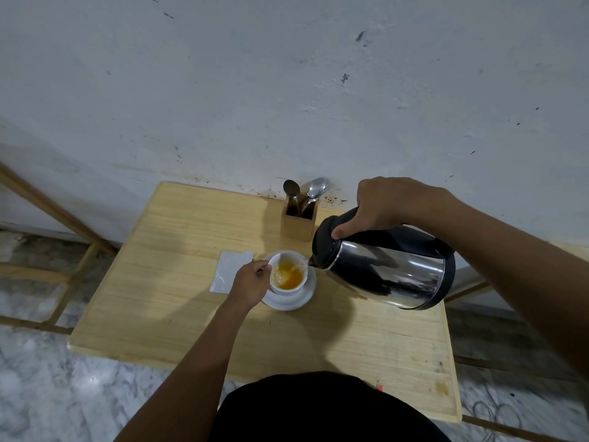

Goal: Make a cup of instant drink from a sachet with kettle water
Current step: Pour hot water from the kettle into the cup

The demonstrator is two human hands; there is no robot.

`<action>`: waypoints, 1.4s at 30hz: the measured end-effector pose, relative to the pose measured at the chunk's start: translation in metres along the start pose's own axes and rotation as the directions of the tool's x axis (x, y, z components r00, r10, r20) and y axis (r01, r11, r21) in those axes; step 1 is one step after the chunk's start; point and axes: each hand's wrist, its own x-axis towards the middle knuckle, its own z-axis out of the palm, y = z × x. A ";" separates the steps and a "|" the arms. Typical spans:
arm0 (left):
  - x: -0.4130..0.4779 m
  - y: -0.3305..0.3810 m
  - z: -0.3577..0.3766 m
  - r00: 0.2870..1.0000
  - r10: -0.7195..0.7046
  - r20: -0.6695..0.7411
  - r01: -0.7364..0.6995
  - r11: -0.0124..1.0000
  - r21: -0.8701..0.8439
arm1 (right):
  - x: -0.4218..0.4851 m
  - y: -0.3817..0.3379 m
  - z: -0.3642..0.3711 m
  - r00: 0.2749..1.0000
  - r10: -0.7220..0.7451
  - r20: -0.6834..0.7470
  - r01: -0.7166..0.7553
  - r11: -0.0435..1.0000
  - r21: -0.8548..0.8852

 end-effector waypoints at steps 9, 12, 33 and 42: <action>0.001 -0.001 0.001 1.000 0.007 -0.003 -0.007 1.000 0.020 | 0.000 -0.001 -0.001 1.000 -0.012 0.018 0.011 1.000 0.005; 0.001 -0.001 0.001 1.000 0.013 -0.004 -0.013 1.000 0.019 | 0.000 -0.002 -0.002 1.000 -0.013 0.021 0.013 1.000 0.004; 0.001 -0.002 0.001 1.000 0.011 -0.002 -0.011 1.000 0.004 | -0.003 -0.007 -0.016 1.000 -0.010 0.017 0.010 1.000 -0.011; 0.002 -0.002 0.002 1.000 0.021 -0.010 -0.021 1.000 0.019 | -0.003 -0.003 -0.017 1.000 -0.011 0.023 0.010 1.000 0.011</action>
